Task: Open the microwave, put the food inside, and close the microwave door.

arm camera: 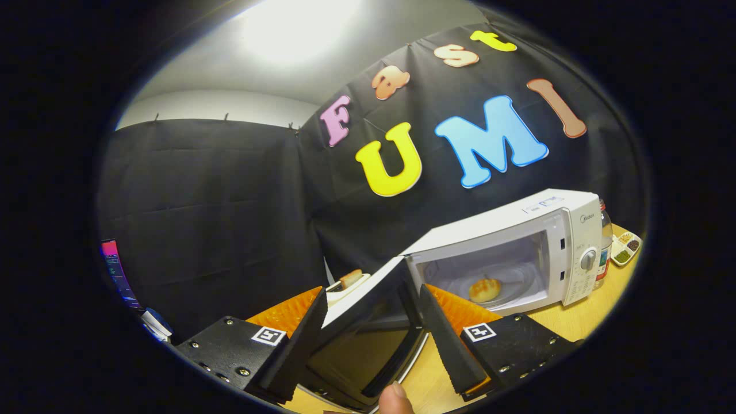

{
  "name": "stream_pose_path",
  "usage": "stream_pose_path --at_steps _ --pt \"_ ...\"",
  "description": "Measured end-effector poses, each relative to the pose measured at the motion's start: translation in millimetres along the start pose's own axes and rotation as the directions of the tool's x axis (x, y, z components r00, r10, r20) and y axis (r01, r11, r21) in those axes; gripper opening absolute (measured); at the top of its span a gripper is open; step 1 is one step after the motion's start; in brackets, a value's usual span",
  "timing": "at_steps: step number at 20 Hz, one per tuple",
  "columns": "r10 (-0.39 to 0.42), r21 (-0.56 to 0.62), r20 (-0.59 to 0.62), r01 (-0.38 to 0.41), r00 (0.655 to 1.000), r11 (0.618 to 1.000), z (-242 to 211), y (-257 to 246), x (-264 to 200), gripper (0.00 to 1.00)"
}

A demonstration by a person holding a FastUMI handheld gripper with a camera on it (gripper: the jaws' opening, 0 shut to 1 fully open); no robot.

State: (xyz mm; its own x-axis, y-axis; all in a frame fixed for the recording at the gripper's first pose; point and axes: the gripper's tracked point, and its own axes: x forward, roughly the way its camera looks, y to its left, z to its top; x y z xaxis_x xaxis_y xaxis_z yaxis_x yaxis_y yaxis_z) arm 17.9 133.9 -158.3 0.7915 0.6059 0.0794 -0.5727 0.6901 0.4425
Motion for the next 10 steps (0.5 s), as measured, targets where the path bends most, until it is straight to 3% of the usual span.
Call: stream_pose_path --at_steps 6,10 --pt "0.119 -0.091 -0.001 -0.119 0.993 0.989 -3 66 -27 0.97" --pt "0.219 -0.177 -0.049 -0.224 0.975 0.958 -27 117 -34 0.96"
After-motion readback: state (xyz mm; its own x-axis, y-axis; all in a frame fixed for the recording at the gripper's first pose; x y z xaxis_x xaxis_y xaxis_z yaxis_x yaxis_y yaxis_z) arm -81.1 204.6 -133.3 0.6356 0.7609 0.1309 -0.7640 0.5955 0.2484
